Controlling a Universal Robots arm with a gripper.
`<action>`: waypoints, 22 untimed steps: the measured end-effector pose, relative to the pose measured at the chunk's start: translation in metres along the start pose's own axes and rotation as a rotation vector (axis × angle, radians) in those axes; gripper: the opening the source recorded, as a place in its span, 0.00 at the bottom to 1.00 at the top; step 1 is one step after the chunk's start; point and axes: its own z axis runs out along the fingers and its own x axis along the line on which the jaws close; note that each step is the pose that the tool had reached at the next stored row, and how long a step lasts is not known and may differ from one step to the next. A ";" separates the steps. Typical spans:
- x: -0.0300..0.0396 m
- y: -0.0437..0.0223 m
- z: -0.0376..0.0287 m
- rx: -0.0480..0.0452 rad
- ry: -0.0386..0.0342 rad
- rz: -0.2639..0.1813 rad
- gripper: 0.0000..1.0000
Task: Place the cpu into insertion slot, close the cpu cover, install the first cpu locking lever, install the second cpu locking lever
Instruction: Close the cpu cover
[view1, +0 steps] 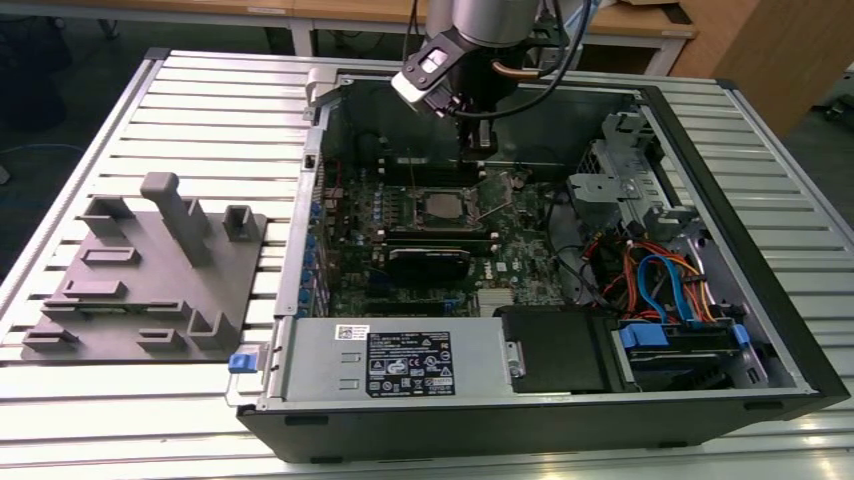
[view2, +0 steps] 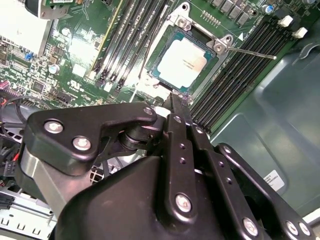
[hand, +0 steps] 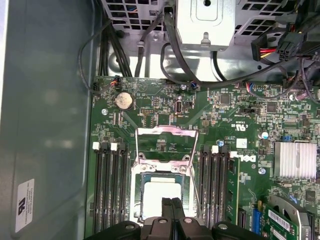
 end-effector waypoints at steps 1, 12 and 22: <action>0.0001 0.0000 0.0000 0.0000 -0.0005 0.000 0.10; 0.0003 0.0005 0.0000 0.0001 -0.0043 0.000 0.10; 0.0004 0.0031 0.0001 0.0002 -0.0099 0.000 0.10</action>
